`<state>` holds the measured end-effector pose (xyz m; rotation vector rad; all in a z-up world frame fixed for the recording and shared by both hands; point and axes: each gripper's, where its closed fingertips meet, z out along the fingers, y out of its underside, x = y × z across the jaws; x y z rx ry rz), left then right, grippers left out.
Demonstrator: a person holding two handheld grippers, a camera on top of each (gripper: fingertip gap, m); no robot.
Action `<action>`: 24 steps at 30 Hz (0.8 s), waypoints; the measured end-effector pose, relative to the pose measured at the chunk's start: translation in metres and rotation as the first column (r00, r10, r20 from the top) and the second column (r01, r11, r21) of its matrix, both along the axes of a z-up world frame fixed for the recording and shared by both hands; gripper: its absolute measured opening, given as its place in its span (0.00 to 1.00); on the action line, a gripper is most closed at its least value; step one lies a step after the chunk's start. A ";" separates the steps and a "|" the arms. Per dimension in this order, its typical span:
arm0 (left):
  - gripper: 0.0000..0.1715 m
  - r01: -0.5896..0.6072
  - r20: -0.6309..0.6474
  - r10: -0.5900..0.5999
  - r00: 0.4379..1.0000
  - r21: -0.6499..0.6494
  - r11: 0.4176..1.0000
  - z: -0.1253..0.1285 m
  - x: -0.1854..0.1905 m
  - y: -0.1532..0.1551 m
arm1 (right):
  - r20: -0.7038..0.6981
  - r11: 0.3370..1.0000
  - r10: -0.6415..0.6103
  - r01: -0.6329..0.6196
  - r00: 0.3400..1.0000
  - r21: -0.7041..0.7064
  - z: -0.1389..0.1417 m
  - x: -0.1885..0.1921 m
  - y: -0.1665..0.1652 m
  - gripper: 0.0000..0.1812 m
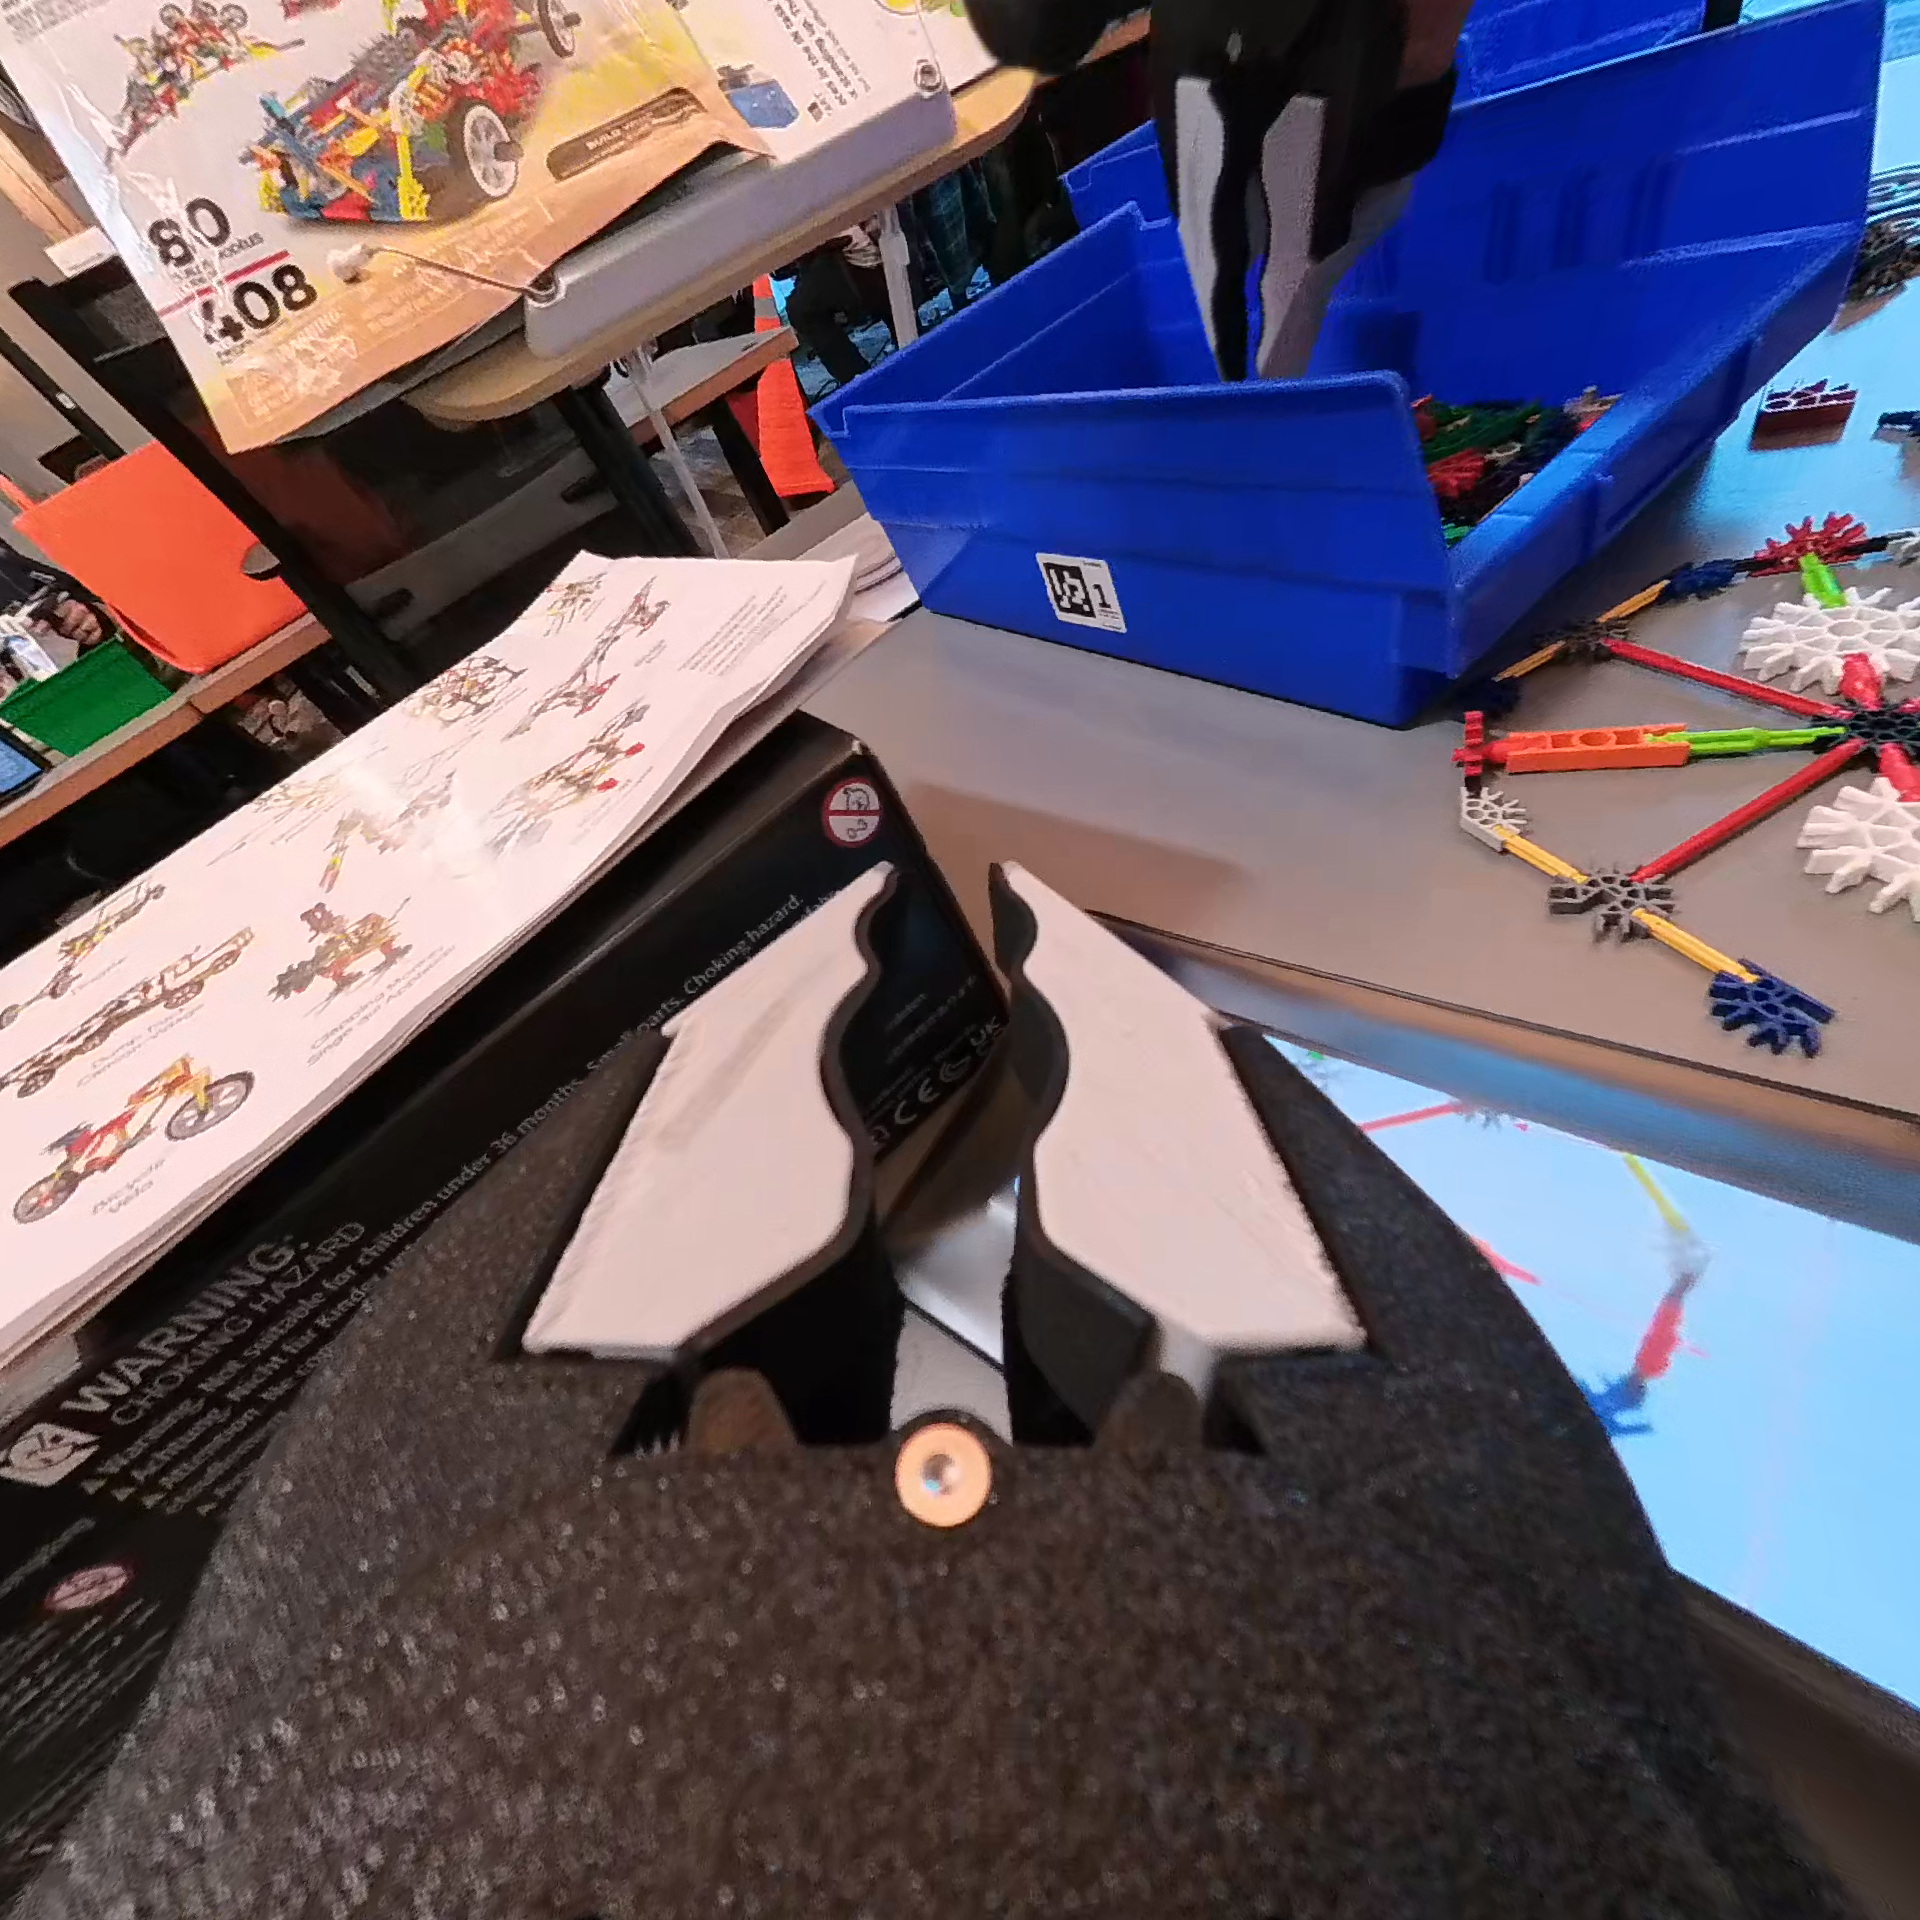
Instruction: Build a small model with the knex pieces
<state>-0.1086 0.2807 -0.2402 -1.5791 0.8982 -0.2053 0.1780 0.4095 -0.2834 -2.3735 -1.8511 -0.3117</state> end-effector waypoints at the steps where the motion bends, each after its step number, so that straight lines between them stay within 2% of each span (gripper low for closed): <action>1: 0.09 0.001 0.001 -0.001 1.000 0.000 1.000 0.000 0.000 0.000 | -0.016 1.000 0.005 -0.005 1.000 -0.018 -0.003 -0.004 0.000 0.13; 4: 0.11 0.005 -0.002 -0.005 1.000 -0.007 1.000 -0.001 0.001 0.000 | -0.037 1.000 0.022 -0.023 0.999 -0.020 -0.008 -0.014 0.007 0.14; 7: 0.09 0.007 0.000 -0.007 1.000 -0.005 1.000 -0.001 0.001 0.000 | -0.138 0.996 0.040 -0.051 0.990 -0.073 -0.009 -0.036 0.001 0.19; 9: 0.09 0.005 0.002 -0.005 1.000 -0.004 1.000 -0.001 0.001 0.000 | -0.213 0.989 0.063 -0.091 0.975 -0.121 -0.008 -0.053 -0.009 0.30; 10: 0.09 0.006 0.003 -0.006 1.000 -0.006 1.000 -0.001 0.001 0.001 | -0.227 0.986 0.068 -0.100 0.972 -0.131 -0.009 -0.059 -0.012 0.31; 15: 0.09 0.010 0.000 -0.010 1.000 -0.011 1.000 -0.002 0.002 0.001 | -0.106 0.976 0.126 -0.143 0.986 -0.162 -0.031 -0.051 -0.021 0.36; 16: 0.09 0.011 -0.001 -0.011 1.000 -0.010 1.000 -0.002 0.002 0.001 | -0.084 0.979 0.130 -0.141 0.988 -0.148 -0.033 -0.048 -0.019 0.36; 19: 0.09 0.011 -0.003 -0.011 1.000 -0.010 1.000 -0.003 0.003 0.001 | 0.101 0.992 0.121 -0.116 0.988 -0.050 -0.031 -0.017 -0.002 0.33; 20: 0.09 0.011 -0.003 -0.011 1.000 -0.011 1.000 -0.003 0.003 0.001 | 0.101 0.993 0.115 -0.113 0.988 -0.025 -0.026 -0.016 0.001 0.33; 24: 0.09 0.011 -0.006 -0.011 1.000 -0.012 1.000 -0.004 0.003 0.002 | -0.102 0.988 0.129 -0.137 0.986 -0.076 -0.005 -0.045 -0.024 0.33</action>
